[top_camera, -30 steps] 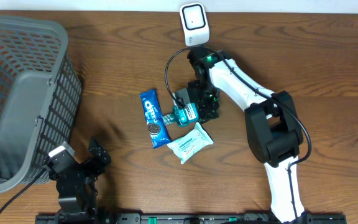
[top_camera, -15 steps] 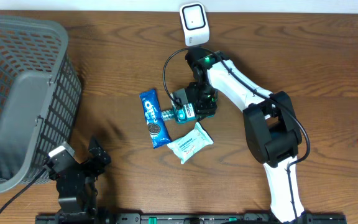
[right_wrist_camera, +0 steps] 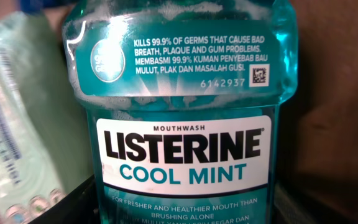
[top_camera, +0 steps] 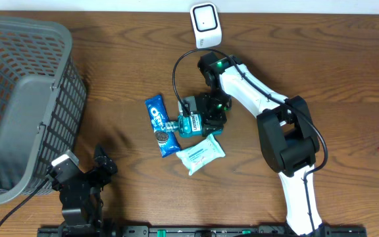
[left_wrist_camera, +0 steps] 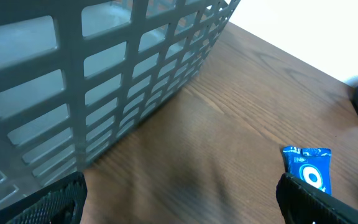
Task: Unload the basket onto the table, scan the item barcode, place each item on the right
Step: 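Grasp the teal Listerine bottle with the right gripper, then lift the bottle and carry it up toward the scanner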
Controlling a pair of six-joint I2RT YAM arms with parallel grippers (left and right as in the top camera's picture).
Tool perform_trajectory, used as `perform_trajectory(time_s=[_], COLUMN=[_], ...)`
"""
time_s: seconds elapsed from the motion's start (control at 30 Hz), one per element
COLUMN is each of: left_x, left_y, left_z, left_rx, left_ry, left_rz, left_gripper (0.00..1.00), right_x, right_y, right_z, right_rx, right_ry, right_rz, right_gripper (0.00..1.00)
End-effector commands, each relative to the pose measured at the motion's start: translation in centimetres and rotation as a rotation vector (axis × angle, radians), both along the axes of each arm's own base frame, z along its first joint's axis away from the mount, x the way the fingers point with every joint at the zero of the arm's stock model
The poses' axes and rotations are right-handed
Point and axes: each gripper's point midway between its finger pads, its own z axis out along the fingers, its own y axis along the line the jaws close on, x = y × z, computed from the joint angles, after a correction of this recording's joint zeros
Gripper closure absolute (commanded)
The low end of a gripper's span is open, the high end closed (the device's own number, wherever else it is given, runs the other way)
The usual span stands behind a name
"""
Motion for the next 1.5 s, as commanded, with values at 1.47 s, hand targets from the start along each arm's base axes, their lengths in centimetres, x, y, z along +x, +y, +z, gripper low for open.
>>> perform_trajectory(time_s=[1.47], left_x=[-0.1], left_y=[0.2], left_z=[0.1], left_rx=[0.018], left_ry=[0.002], left_rz=[0.006], left_gripper=[0.02], right_x=[-1.5], right_y=[6.2], right_z=[21.0], right_rx=[0.937], right_ry=[0.622], right_rz=[-0.327], right_gripper=[0.52])
